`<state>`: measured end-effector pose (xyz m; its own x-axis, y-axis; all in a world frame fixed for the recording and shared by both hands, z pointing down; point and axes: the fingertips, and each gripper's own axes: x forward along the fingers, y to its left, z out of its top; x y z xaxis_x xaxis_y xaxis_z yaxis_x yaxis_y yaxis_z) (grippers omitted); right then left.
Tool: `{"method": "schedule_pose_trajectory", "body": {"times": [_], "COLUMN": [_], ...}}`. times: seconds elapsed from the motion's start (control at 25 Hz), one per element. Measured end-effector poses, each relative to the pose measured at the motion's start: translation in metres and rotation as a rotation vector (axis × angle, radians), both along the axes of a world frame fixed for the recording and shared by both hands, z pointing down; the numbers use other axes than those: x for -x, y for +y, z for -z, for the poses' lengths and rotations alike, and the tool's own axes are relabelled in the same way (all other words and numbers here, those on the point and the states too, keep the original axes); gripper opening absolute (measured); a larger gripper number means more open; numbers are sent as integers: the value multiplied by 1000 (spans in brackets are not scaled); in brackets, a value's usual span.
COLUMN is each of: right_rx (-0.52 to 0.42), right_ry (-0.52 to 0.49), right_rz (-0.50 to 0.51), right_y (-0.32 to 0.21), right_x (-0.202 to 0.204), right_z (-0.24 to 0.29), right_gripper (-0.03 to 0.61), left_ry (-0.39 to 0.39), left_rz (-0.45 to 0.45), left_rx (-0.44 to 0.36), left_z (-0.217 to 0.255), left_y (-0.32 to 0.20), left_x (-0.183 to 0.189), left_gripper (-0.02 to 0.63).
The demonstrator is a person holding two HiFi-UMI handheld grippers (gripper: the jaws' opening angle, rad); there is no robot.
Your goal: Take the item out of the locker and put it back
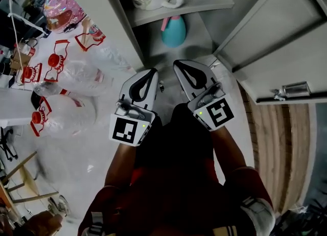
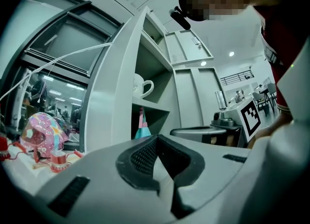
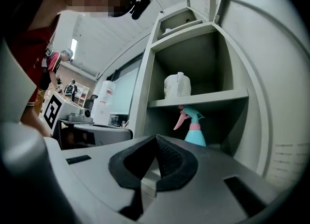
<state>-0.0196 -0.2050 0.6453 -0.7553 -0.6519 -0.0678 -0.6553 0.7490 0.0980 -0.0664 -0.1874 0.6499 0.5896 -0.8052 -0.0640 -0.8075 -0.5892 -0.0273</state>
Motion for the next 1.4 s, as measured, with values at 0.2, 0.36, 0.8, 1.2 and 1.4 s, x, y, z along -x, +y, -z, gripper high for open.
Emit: {"method": "schedule_pose_trajectory", "body": {"times": [0.2,0.36,0.8,1.2,1.4], "right_rx": [37,59,67,60,61], "right_ry": [-36,-63,-87,-116,-123], "right_rz": [-14,-32,-12,5,6], "right_y": [5,10,36,64,81], "right_x": [-1,-6,-14,-30,-32], "right_z": [32,70,171,270,315], "right_gripper": [-2,-2,-2,-2,-2], "left_ry": [9,23,4,-2,-3], "left_rz": [-8,-8,-10,-11,-9], "left_rx": [36,57,65,53,40], "left_z": [26,60,155,260,311], "left_y": [3,7,23,48,64], "left_x": [-1,-5,-10,-24,-26], "left_gripper": [6,6,6,6,6]}}
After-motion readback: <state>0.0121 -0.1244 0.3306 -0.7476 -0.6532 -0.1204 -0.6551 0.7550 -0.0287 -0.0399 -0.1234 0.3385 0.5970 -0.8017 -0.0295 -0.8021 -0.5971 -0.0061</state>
